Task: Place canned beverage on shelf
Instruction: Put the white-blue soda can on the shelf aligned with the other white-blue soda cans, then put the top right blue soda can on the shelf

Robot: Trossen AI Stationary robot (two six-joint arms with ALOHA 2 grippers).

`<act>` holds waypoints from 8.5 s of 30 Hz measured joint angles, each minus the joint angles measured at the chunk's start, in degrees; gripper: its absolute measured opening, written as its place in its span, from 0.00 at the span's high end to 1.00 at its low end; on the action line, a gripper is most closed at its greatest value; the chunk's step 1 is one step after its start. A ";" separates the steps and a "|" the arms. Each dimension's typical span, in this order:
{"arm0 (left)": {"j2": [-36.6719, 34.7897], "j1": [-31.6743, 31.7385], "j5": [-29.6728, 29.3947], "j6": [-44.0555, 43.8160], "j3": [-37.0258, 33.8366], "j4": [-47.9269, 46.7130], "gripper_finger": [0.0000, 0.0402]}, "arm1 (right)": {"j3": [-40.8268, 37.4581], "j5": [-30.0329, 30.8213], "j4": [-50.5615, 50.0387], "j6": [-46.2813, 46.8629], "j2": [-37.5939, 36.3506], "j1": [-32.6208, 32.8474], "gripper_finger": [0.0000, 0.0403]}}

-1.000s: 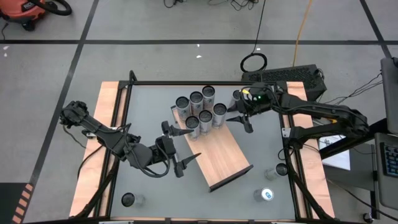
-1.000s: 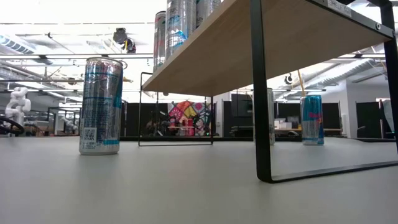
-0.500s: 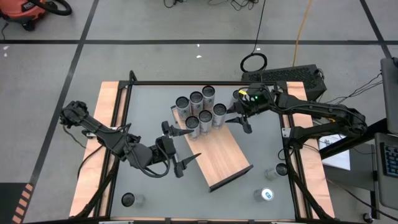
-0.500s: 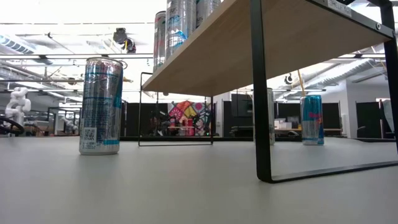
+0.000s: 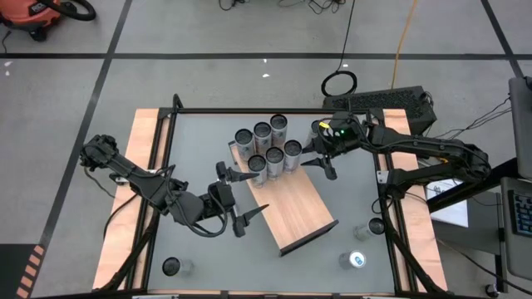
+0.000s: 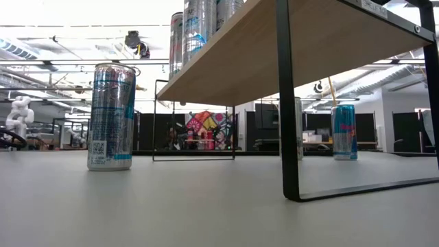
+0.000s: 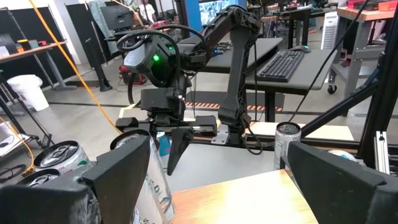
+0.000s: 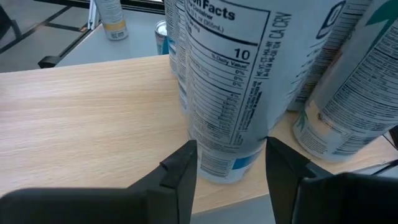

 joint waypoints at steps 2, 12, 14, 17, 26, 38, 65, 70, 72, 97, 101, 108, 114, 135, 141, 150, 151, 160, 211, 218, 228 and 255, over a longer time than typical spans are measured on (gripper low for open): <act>0.00 0.00 0.00 0.00 0.00 0.00 0.05 | 0.00 0.16 -0.02 0.29 -0.02 0.00 0.70; 0.04 0.00 -0.02 -3.66 0.00 -2.41 0.05 | 0.02 3.90 -5.87 7.00 -5.82 1.23 0.70; 0.04 0.00 -0.02 -4.56 0.00 -3.09 0.05 | 0.02 6.78 -8.12 8.69 -8.28 2.32 0.70; 0.76 0.00 -0.07 -5.89 0.04 -2.86 0.05 | 0.04 9.83 -11.83 11.44 -12.03 5.01 0.70; 7.10 0.00 0.12 -5.92 0.04 2.83 0.05 | -2.05 17.12 -15.82 17.93 -19.34 17.60 0.70; 11.06 -2.43 1.36 -5.99 0.04 9.36 0.05 | -7.79 24.50 -11.60 19.00 -20.30 32.38 0.70; 13.28 -4.59 0.29 -14.78 0.02 4.04 0.05 | -5.47 52.47 -14.88 25.44 -20.24 41.44 0.70; 14.01 -4.57 0.15 -13.05 0.00 2.74 0.05 | -0.41 61.93 -24.21 26.63 -20.22 39.03 0.69; 14.01 -4.57 0.12 -13.40 0.00 1.80 0.05 | 1.29 61.76 -28.04 26.20 -20.18 36.90 0.67; 14.01 -4.63 -0.02 -14.05 0.00 -1.37 0.05 | 4.96 38.35 -41.15 6.66 -13.14 -6.67 0.36; 14.01 -4.50 -0.04 -13.61 0.00 -1.38 0.05 | 4.96 35.35 -41.94 4.56 -8.18 -12.74 0.36; 14.01 -4.52 -0.02 -13.49 0.00 -1.46 0.05 | 4.96 34.52 -41.32 -0.53 -4.59 -17.60 0.36; 14.01 -4.52 0.15 -13.49 0.00 -1.66 0.05 | 4.96 34.47 -41.46 -3.67 -4.54 -20.65 0.36; 13.99 -4.52 1.46 -13.46 0.00 -1.86 0.05 | 4.96 30.16 -41.25 -5.42 5.64 -25.86 0.39; 13.99 -4.50 1.46 -13.46 0.00 -1.84 0.05 | 5.01 30.12 -41.34 -5.38 6.36 -25.86 0.51; 14.23 -4.35 1.46 -13.47 0.00 -1.39 0.05 | 7.32 30.03 -44.85 -2.36 6.52 -25.45 0.57; 14.26 -4.35 1.46 -13.51 0.00 -1.39 0.05 | 8.43 30.05 -45.99 -1.34 6.46 -25.27 0.57; 14.29 -3.56 1.40 -15.06 0.00 -1.14 0.05 | 18.87 30.01 -56.64 8.40 4.46 -19.53 0.58; 25.27 -2.64 -4.61 7.65 0.72 30.18 0.05 | 28.24 46.27 -33.99 49.75 -0.24 47.80 0.58; 25.27 -3.27 -4.63 7.50 0.72 30.06 0.05 | 28.24 48.99 -31.16 49.59 3.37 50.32 0.58; 25.62 -5.17 -9.59 3.07 0.72 26.06 0.05 | 28.24 53.17 -26.69 49.94 7.77 50.99 0.58; 27.56 -4.49 -17.59 -9.57 0.68 13.11 0.06 | 28.20 54.53 -15.82 48.00 13.79 51.23 0.58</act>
